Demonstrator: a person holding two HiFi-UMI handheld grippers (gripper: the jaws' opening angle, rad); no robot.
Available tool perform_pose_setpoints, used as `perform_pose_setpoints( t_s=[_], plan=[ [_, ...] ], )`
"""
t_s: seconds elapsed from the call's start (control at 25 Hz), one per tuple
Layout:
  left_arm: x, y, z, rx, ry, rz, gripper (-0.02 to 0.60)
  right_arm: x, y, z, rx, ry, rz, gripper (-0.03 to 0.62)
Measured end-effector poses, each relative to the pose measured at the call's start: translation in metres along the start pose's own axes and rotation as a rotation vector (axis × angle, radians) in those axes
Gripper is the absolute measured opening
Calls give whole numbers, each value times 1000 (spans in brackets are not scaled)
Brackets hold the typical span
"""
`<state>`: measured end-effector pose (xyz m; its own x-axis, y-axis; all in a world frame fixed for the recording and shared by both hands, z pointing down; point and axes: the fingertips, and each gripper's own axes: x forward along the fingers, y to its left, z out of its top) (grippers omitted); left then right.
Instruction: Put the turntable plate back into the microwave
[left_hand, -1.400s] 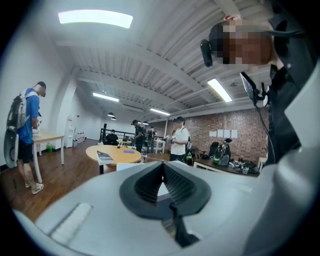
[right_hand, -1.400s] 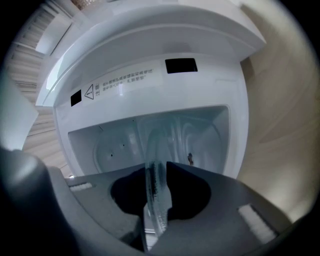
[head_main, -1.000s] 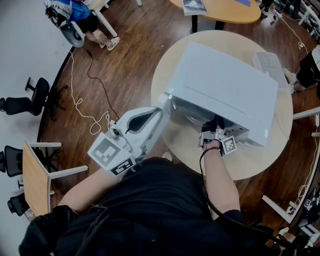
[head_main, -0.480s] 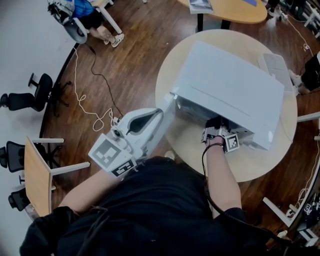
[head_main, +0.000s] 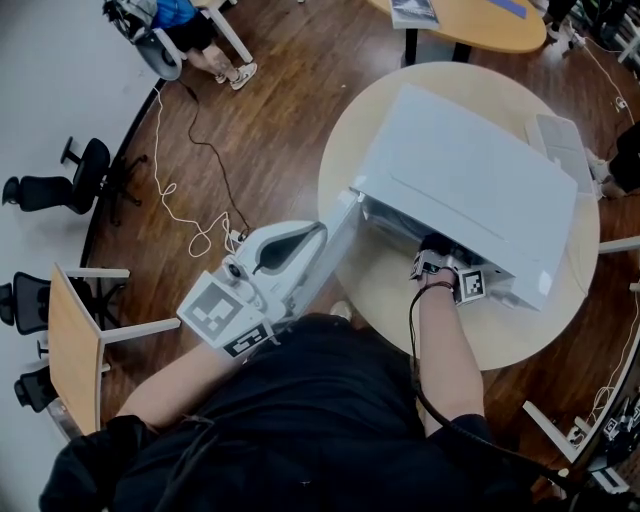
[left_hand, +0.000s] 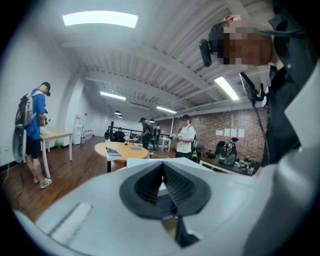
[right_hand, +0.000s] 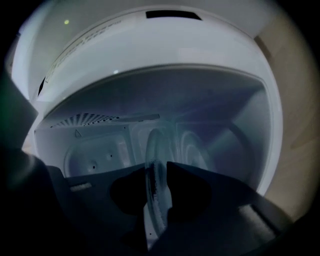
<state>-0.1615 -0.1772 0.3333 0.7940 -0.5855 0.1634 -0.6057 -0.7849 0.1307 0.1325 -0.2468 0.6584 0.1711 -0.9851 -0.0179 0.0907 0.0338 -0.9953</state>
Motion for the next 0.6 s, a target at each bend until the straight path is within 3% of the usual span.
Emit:
perform_pose_setpoints(
  t_s=[0.2,0.6],
  plan=[
    [1,2,0,-6,3,2,6,1,27,-16,54,-25,-10,62],
    [-13,5,-7,-5,30,23,6,1,13,7,60,-130,-17,67]
  ],
)
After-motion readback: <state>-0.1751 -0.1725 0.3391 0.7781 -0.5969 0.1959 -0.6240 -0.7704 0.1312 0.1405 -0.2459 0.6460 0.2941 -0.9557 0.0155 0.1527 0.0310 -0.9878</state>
